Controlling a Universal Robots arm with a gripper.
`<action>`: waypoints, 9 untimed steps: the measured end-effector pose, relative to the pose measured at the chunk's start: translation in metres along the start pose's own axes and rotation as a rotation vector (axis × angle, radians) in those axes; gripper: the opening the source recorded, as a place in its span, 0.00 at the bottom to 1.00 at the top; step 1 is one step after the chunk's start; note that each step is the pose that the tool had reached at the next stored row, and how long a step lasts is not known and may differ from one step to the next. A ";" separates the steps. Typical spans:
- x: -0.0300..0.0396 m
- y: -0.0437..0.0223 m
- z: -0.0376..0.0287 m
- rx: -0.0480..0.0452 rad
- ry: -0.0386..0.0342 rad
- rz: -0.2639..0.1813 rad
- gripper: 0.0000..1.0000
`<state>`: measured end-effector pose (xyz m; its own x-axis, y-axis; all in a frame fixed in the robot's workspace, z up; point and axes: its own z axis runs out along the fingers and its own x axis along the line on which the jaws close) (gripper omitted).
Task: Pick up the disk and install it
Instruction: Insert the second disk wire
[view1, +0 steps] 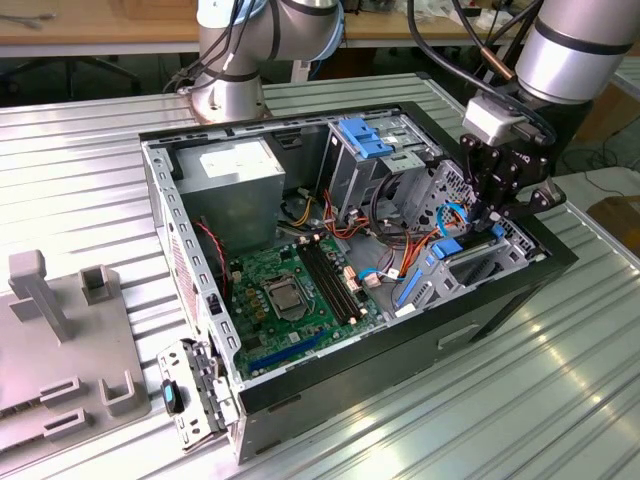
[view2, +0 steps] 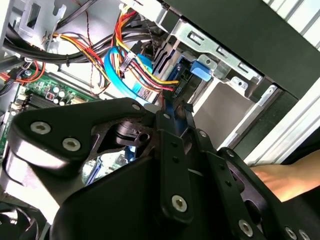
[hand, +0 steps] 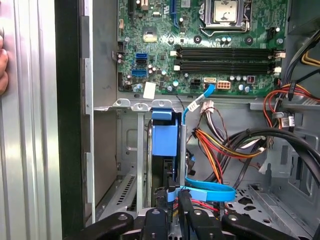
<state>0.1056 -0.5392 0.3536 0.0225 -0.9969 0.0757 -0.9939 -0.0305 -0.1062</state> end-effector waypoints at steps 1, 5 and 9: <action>0.0000 -0.0003 0.0001 -0.0057 0.0001 0.000 0.24; 0.0000 -0.0038 0.0006 -0.0164 0.0052 0.004 0.24; 0.0001 -0.0072 0.0004 -0.0346 0.0066 0.015 0.24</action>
<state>0.1128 -0.5391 0.3539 0.0071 -0.9967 0.0809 -0.9972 -0.0131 -0.0731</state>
